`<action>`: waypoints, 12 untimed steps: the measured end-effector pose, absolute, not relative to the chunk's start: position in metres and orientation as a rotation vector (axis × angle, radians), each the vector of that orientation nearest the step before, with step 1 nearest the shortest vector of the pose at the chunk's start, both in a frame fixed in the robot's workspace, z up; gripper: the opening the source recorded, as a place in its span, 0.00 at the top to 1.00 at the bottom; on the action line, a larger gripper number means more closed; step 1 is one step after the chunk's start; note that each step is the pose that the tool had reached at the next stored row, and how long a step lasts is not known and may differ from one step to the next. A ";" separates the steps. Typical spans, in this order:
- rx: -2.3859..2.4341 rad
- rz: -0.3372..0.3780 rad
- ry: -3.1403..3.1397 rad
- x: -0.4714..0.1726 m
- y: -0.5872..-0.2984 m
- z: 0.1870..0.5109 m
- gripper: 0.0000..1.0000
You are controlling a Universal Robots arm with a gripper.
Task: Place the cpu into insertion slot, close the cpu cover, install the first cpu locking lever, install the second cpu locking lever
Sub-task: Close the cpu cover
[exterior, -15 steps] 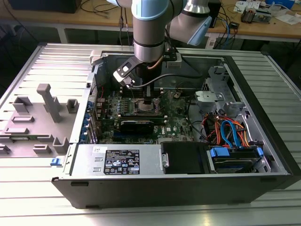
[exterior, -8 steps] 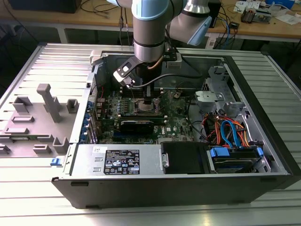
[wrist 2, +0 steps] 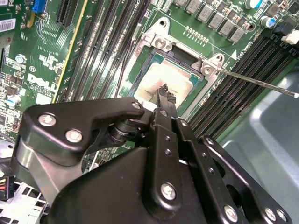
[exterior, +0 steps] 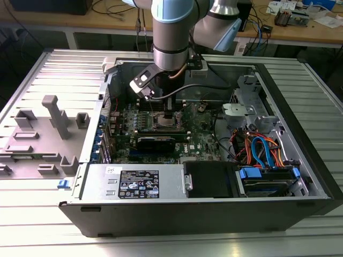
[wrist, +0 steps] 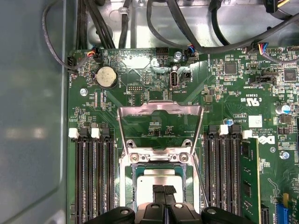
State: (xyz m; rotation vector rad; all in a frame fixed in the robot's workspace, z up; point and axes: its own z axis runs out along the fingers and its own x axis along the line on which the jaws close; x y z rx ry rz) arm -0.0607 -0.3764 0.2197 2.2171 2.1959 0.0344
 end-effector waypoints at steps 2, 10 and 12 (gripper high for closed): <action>2.218 0.032 2.197 -0.061 -0.376 0.222 0.89; 2.218 0.031 2.197 -0.061 -0.376 0.247 0.89; 2.218 0.031 2.197 -0.061 -0.376 0.250 0.89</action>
